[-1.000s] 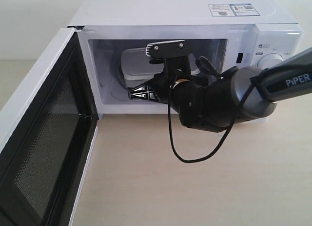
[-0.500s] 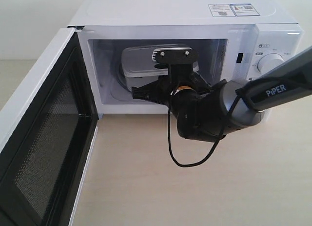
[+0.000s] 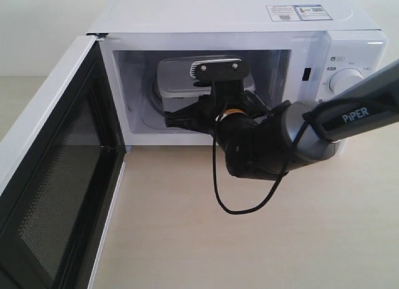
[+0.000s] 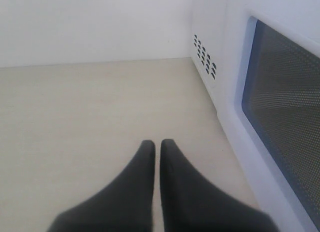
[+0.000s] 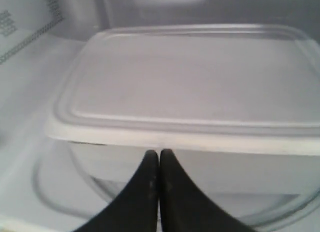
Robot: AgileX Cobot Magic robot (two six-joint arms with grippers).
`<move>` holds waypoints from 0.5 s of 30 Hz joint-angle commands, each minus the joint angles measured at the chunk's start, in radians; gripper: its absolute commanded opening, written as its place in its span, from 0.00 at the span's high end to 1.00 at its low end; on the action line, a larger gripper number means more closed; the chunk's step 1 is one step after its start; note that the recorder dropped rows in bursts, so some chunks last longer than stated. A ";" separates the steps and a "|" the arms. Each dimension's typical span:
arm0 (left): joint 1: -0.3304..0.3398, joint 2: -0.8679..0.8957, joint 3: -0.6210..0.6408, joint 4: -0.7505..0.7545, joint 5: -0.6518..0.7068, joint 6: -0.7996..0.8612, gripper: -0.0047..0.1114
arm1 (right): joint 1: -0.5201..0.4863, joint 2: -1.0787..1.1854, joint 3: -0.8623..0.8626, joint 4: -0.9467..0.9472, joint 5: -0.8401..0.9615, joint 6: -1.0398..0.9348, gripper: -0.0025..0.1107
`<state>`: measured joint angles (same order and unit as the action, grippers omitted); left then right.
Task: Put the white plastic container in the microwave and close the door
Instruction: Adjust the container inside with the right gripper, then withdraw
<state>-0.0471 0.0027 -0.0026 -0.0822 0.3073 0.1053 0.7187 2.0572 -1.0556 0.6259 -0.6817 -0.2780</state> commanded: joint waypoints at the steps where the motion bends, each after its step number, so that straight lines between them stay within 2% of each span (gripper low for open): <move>1: 0.003 -0.003 0.003 -0.008 -0.002 -0.008 0.92 | 0.043 -0.056 -0.004 0.008 0.045 -0.051 0.98; 8: 0.003 -0.003 0.003 -0.008 -0.002 -0.008 0.92 | 0.122 -0.118 0.032 0.197 0.059 -0.217 0.98; 15: 0.003 -0.003 0.003 -0.008 -0.002 -0.008 0.92 | 0.192 -0.284 0.221 0.236 0.086 -0.278 0.98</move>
<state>-0.0471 0.0027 -0.0026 -0.0822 0.3073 0.1053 0.8886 1.8546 -0.9052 0.8463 -0.6115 -0.5410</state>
